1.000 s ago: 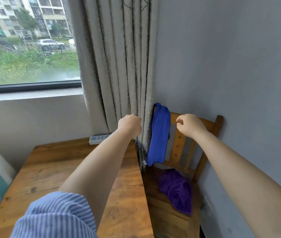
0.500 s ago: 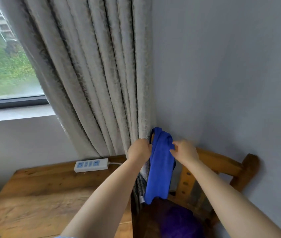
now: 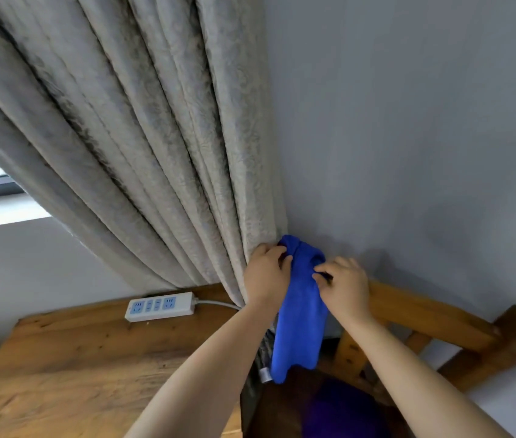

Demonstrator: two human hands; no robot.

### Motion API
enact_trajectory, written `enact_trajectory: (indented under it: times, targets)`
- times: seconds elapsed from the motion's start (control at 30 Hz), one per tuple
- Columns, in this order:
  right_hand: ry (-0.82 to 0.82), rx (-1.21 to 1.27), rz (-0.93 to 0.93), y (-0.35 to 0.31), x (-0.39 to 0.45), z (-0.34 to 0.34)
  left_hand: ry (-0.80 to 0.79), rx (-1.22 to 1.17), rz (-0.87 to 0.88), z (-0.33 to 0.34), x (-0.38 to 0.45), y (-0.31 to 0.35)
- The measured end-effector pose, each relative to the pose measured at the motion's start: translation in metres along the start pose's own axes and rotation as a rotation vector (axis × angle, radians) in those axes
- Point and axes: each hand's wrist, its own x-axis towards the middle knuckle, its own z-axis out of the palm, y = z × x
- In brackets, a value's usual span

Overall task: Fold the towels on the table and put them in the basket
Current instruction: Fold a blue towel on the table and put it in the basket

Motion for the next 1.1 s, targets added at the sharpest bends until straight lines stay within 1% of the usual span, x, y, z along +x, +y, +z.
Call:
enact_trajectory:
  times: [0.1, 0.2, 0.3, 0.37, 0.5, 0.6, 0.7, 0.73, 0.83, 0.97, 1.1]
  targets:
    - [0.034, -0.009, -0.009, -0.001, -0.001, 0.000, 0.028, -0.037, -0.018, 0.003, 0.000, 0.004]
    - [0.070, -0.012, 0.015, -0.002, -0.009, -0.003, 0.029, -0.158, -0.084, 0.000, -0.006, 0.003]
    - [0.033, 0.086, 0.216, -0.010, -0.019, -0.012, 0.005, -0.306, -0.158, -0.010, -0.020, -0.004]
    - [0.021, 0.172, 0.268, -0.014, -0.023, -0.023, 0.001, -0.382, -0.161, -0.021, -0.029, -0.008]
    - [0.054, 0.285, 0.202, -0.040, -0.044, -0.054, 0.059, -0.461, -0.123, -0.060, -0.062, -0.020]
    - [0.032, 0.304, 0.095, -0.071, -0.068, -0.074, 0.107, -0.481, -0.089, -0.095, -0.093, -0.038]
    - [0.013, 0.318, -0.003, -0.115, -0.101, -0.084, 0.151, -0.544, -0.072, -0.136, -0.135, -0.066]
    - [0.009, 0.336, -0.029, -0.139, -0.119, -0.085, 0.186, -0.551, -0.071, -0.156, -0.157, -0.081]
    - [-0.008, 0.401, -0.059, -0.182, -0.150, -0.085, 0.288, -0.501, -0.026, -0.194, -0.196, -0.109]
    - [-0.089, 0.526, -0.038, -0.240, -0.195, -0.066, 0.384, -0.448, -0.050, -0.245, -0.250, -0.158]
    - [-0.224, 0.655, 0.033, -0.291, -0.228, -0.032, 0.411, -0.451, -0.135, -0.278, -0.292, -0.209]
